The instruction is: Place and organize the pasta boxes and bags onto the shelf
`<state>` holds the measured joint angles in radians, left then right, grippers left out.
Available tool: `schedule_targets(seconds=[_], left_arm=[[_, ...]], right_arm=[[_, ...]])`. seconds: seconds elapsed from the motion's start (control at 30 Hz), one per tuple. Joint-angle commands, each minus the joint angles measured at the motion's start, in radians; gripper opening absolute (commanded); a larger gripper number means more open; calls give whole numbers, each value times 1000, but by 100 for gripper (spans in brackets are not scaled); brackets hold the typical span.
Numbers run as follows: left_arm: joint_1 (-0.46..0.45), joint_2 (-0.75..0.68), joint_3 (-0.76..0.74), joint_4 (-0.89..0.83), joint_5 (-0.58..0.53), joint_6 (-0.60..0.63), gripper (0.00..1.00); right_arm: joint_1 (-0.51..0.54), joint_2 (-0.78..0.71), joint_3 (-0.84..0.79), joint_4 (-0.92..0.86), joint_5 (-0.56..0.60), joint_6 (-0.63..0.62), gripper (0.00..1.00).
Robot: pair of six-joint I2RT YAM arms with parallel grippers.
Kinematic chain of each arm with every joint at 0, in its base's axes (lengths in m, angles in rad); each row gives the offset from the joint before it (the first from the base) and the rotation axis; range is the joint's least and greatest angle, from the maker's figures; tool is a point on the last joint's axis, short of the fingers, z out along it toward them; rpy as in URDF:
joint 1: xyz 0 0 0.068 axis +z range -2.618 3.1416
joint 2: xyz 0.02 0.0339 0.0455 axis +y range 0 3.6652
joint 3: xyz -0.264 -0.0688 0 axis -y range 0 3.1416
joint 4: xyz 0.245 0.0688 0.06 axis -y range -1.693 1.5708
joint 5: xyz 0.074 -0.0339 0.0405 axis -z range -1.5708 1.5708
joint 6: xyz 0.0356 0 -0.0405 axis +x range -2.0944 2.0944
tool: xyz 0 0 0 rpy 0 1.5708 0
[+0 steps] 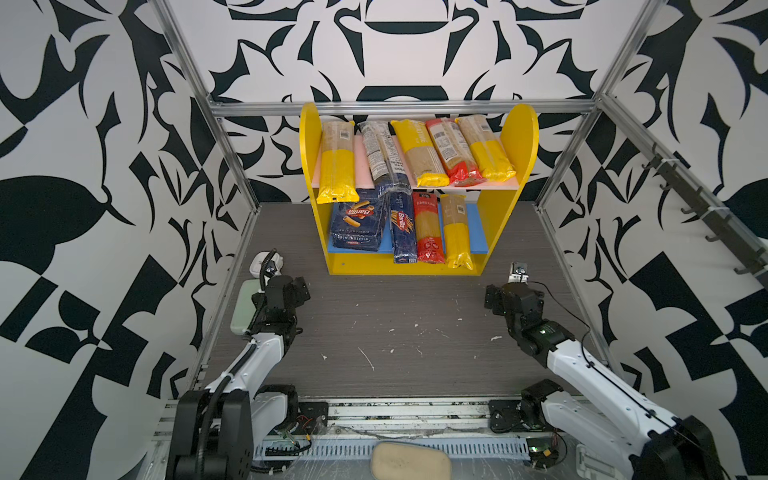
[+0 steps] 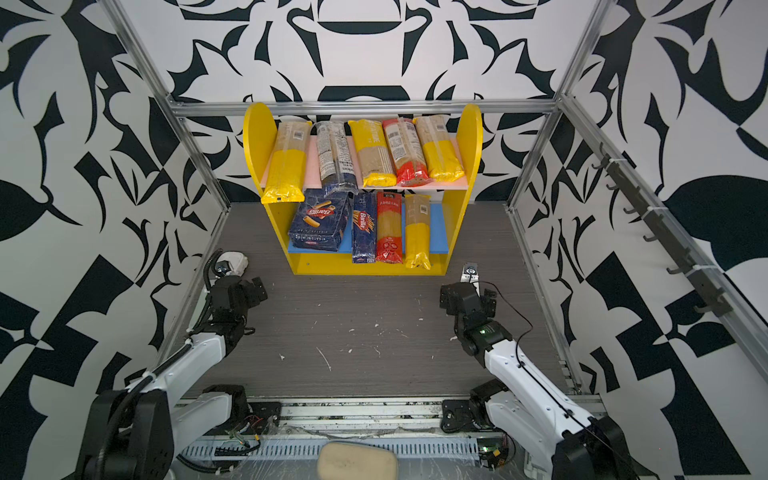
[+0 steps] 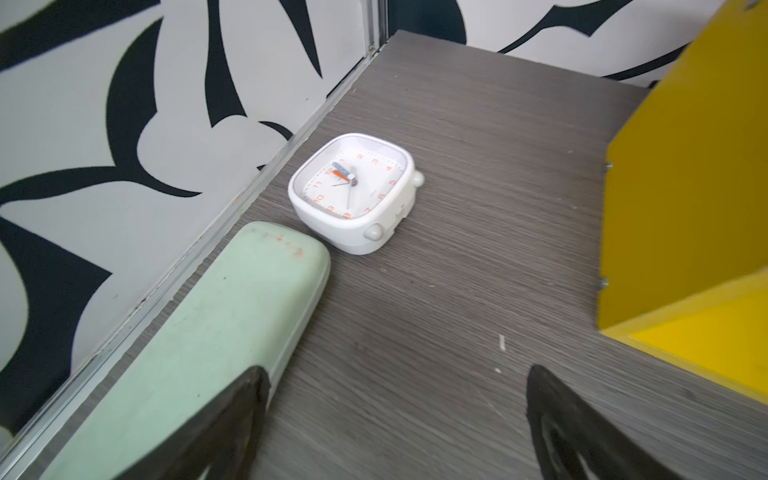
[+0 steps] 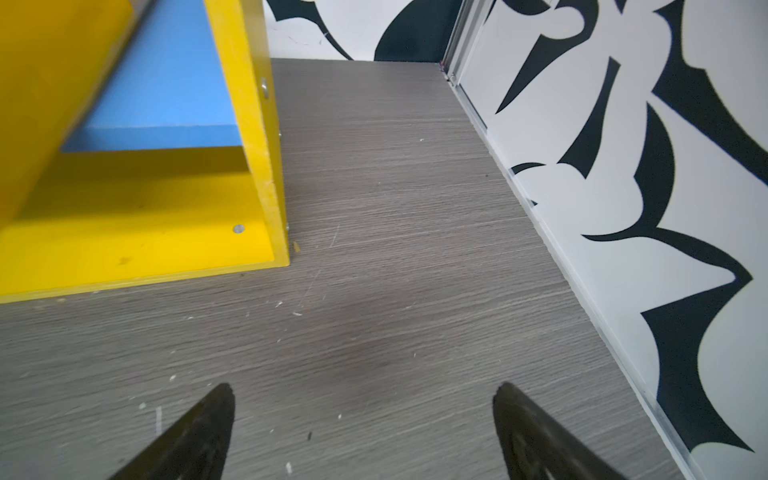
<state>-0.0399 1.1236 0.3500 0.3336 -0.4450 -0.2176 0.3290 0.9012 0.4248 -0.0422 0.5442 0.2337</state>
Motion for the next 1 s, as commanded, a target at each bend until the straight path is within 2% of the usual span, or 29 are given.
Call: schedule_targets(seconds=[0.0,0.1,0.27,0.43,0.6,0.73,0.8,0.83,0.87,0.97], left_arm=[[28,75,-58,350,43,57,99],[46,133,-88,485,75,73,100],[65,224,-99,614,136,86,100],[74,406,-141,899,158,103,99],[73,444,-75,799,219,131,99],[74,441,-36,723,222,131,99],[85,441,1,647,233,120,99],[87,440,23,598,247,120,99],[89,435,25,583,256,120,99],[95,442,23,604,273,121,99]], right_arm=[[-75,56,-16,284,16,-76,99],[-143,137,-27,358,-42,-55,99],[-159,282,-68,591,-43,-103,99],[-197,418,-76,744,-74,-135,99],[-218,543,-103,926,-113,-155,100],[-237,669,-111,1064,-229,-194,100],[-241,639,-95,986,-265,-181,100],[-243,648,-99,1001,-275,-188,100],[-244,658,-98,1028,-291,-196,100],[-243,652,-73,959,-321,-215,100]])
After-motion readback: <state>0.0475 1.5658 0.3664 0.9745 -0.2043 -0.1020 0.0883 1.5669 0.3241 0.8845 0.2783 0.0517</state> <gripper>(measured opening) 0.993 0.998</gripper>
